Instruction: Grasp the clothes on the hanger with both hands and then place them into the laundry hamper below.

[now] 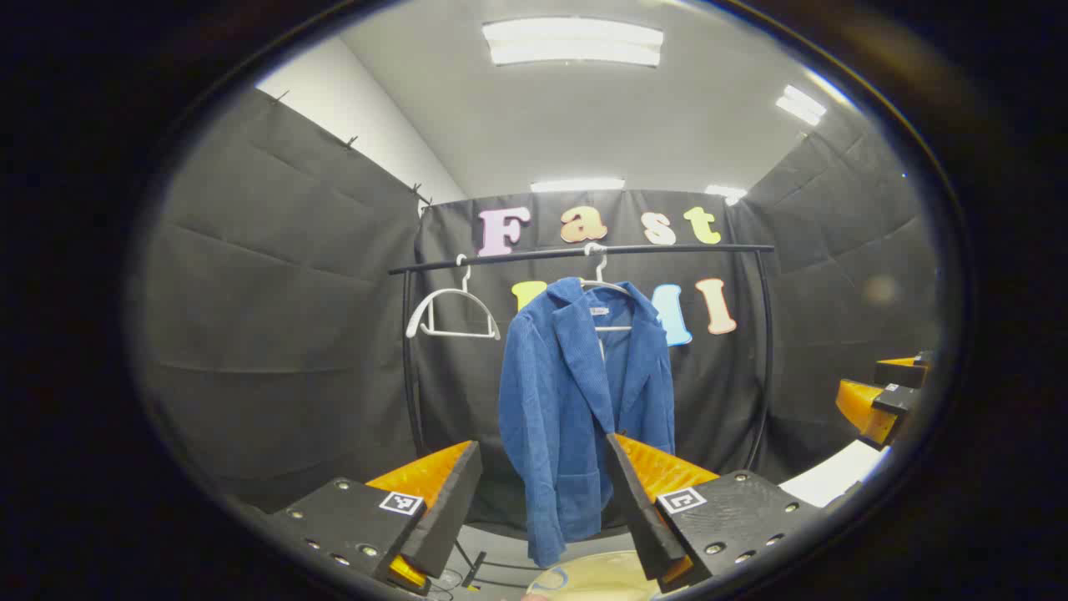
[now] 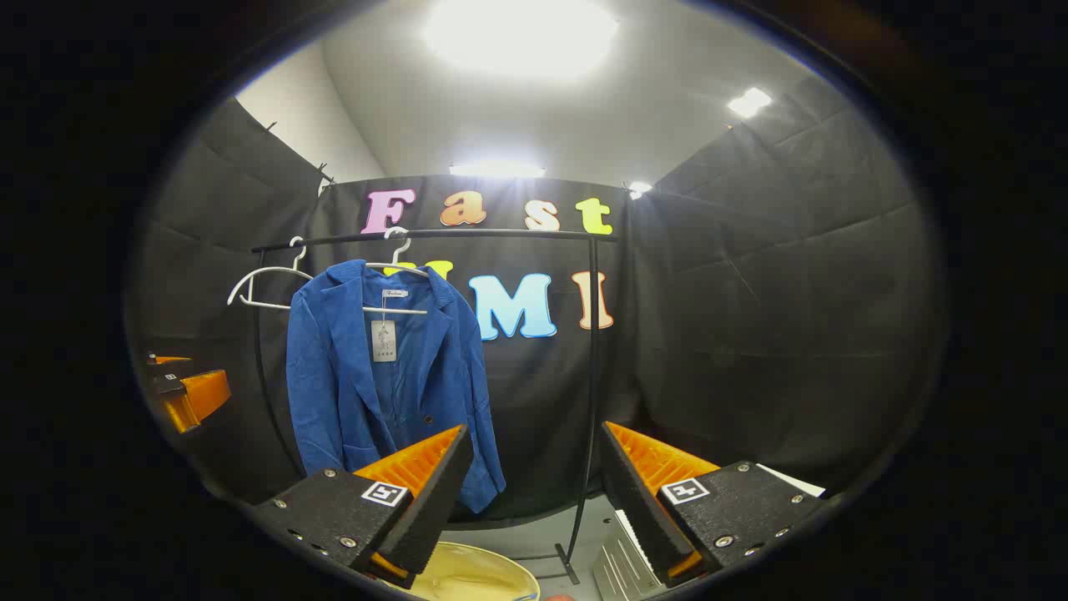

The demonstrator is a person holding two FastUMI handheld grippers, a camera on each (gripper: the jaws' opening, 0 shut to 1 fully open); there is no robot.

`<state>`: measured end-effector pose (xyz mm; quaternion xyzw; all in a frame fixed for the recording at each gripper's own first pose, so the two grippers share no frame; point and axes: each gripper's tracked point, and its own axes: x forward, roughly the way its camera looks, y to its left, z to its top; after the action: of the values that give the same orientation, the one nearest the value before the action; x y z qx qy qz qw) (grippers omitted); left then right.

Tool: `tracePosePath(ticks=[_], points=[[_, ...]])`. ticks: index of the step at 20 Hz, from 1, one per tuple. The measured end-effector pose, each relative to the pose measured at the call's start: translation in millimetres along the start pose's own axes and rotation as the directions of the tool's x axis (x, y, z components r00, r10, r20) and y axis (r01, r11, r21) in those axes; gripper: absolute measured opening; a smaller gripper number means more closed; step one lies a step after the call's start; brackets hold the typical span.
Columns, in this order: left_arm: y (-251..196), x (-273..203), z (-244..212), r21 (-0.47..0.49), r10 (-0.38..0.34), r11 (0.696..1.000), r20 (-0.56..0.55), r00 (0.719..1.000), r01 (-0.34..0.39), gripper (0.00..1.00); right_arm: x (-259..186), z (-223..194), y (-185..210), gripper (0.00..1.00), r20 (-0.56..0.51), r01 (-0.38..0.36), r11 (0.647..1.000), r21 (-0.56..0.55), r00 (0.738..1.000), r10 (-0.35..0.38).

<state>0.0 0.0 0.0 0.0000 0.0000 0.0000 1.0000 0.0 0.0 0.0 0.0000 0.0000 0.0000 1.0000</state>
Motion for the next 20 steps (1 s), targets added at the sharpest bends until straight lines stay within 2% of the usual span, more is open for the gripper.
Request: tracePosePath(ticks=[15,20], points=[[12,1,0,0.000,0.012,1.000,0.006,1.000,-0.012,0.80,7,4,16,0.94,0.008,-0.008,1.000,0.006,1.000,0.008],[16,9,13,0.004,0.013,1.000,0.027,1.000,-0.013,0.80,11,20,22,0.94,0.040,-0.014,1.000,0.007,0.999,0.013]])
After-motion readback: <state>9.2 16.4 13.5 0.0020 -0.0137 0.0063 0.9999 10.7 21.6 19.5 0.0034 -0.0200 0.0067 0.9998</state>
